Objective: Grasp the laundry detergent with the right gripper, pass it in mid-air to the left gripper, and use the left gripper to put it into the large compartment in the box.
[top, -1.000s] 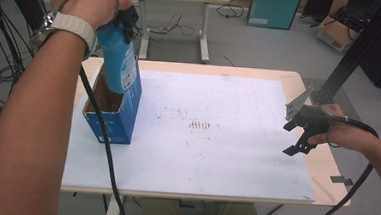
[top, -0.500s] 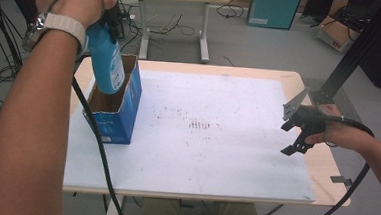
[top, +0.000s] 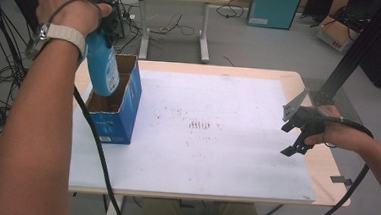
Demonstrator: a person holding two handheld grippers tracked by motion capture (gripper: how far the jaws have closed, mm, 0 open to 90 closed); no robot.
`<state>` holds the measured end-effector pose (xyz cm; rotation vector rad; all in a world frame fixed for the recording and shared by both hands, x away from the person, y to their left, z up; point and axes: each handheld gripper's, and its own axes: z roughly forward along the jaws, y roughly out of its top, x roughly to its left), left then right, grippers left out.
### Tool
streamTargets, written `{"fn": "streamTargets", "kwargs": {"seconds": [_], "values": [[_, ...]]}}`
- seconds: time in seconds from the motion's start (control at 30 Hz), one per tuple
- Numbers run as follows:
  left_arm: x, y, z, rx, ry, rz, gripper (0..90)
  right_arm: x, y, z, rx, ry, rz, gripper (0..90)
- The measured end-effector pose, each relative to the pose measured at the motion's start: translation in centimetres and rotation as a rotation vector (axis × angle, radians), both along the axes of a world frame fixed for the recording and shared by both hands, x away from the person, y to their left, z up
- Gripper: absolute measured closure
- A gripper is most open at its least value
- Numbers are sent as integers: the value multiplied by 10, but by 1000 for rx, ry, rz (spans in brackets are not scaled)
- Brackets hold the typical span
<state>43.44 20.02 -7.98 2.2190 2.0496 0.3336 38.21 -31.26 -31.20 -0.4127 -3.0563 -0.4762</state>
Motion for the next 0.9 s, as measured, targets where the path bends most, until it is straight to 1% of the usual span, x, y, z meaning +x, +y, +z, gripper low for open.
{"fn": "streamTargets", "kwargs": {"seconds": [0.07,0.1,0.13,0.2,0.43,0.53,0.7,0.8,0.83,0.9], "values": [[1,2,-4,2,-1,2,376,0,0,0,0,-1,-2,104],[1,2,-5,2,-1,1,376,-1,0,0,2,-9,-8,105],[2,3,-7,2,-1,2,376,0,0,0,-6,0,0,105],[3,5,-12,2,-1,2,376,0,1,-1,-6,2,-1,105],[5,10,-28,1,3,-1,376,-1,0,-2,-5,0,-6,105],[7,11,-36,-3,3,-2,376,-1,0,-3,-9,3,-13,105],[8,13,-50,6,4,-10,376,-2,-2,-3,-16,11,-22,105],[9,15,-60,3,9,-13,376,-1,-2,-4,-6,5,-14,105],[9,15,-63,2,7,-13,376,-1,-2,-4,-13,11,-25,104],[10,16,-69,1,13,-14,376,-1,-2,-4,-16,14,-26,105]]}}
